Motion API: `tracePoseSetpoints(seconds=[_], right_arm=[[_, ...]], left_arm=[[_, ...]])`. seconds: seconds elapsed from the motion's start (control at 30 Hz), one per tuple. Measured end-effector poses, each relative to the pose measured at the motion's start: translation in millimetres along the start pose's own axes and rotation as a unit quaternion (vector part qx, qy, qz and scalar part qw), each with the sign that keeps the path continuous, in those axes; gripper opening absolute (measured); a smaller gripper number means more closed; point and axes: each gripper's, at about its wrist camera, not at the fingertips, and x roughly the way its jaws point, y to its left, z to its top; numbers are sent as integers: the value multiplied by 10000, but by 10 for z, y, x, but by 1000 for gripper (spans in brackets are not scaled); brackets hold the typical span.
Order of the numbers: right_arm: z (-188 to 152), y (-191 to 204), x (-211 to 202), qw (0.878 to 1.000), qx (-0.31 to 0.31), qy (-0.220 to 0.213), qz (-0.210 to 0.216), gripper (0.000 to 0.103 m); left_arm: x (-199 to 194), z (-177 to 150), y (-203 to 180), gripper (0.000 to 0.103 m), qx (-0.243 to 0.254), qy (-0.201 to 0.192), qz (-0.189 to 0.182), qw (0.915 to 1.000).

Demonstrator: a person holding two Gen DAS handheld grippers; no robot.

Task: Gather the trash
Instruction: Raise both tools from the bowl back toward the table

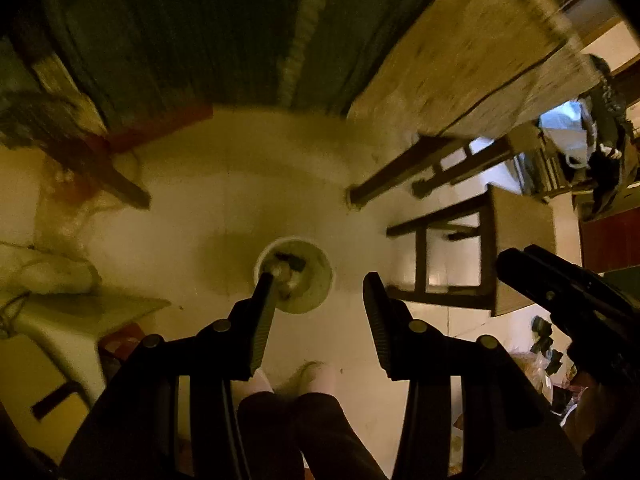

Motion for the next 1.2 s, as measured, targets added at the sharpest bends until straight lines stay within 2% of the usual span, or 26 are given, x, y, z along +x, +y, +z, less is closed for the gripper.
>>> tracePoseSetpoints(seconds=[0.3,0.5,0.7,0.9,1.07,1.13,1.2], right_arm=[[253,440,-1180,9967,-272,-762,11,53],[376,720,-1902,9902,-456,-1323,10,53],[396,1013,-2590,9800,-566,-1908,16,53],[335,1261,-3184,9645,-709,-2544,-67,53],[284,1431,-3488,9492,-861,-3011,-309,53],[259,1484,-3587,9420,-901,-3208,-402,58],[233,1517,-3667,9336,-893,-3438,-474,74]], left_arm=[[-1365,175,-277,44,386,-890,-28,9953],[-2200,259,-438,44,610,-1499,-105,9868],[-2938,253,-526,44,797,-2093,-194,9744],[-3630,203,-511,44,959,-2770,-182,9559],[-4075,131,-454,58,1089,-3330,-209,9364],[-4207,119,-447,63,1152,-3527,-215,9284],[-4277,120,-448,65,1199,-3651,-197,9230]])
